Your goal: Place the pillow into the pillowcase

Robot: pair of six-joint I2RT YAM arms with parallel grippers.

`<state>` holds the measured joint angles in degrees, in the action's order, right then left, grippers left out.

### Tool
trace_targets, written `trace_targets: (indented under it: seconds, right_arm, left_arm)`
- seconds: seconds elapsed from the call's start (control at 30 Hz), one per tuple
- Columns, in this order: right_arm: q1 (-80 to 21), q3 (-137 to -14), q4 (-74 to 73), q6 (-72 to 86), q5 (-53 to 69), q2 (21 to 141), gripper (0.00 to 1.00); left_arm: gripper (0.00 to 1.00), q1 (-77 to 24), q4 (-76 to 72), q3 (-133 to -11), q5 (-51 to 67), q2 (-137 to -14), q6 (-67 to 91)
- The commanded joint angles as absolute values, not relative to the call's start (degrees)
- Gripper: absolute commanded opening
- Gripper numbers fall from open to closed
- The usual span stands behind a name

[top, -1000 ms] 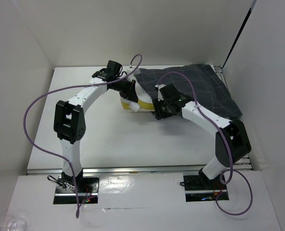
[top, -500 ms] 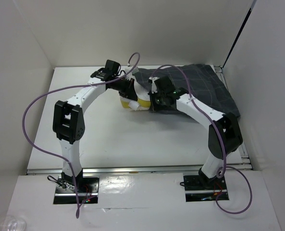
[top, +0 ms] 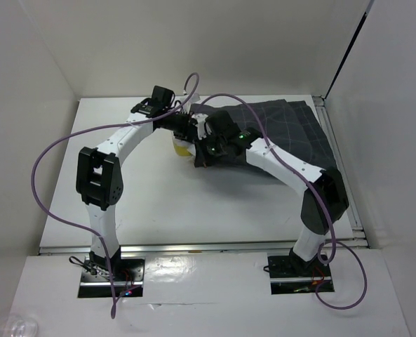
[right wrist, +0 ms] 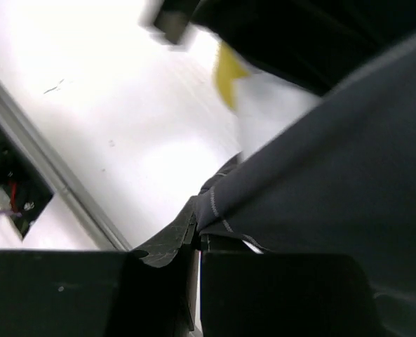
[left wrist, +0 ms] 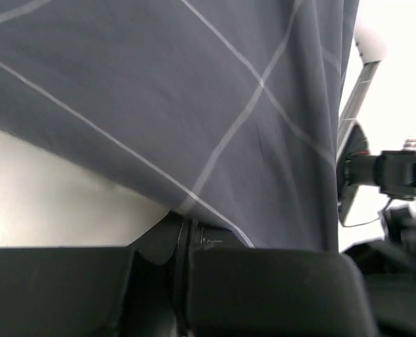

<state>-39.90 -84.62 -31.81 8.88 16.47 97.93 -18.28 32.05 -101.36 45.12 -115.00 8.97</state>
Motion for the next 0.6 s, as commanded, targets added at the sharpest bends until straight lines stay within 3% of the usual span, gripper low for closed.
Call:
trace_targets:
  seconds: [0.0, 0.27, 0.43, 0.57]
  right_arm:
    - [-44.99, -90.0, -27.34, 7.57, 31.36, 96.94, 0.0]
    - [-46.23, -86.84, -25.74, 1.94, 33.33, 94.22, 0.0]
    - [-41.94, -84.99, -28.91, 1.93, 26.03, 91.94, 0.31]
    - [-38.33, -86.21, -29.44, 1.93, 21.19, 90.71, 0.44]
  left_arm:
    - [0.0, -19.16, 24.79, -103.71, 47.99, -116.19, 15.2]
    - [0.0, -19.16, 23.11, -103.18, 46.85, -117.33, 17.4]
    - [0.0, -19.16, 28.2, -100.13, 44.22, -116.2, 12.05]
    - [0.03, -19.77, 27.52, -90.74, 37.21, -110.67, 8.79]
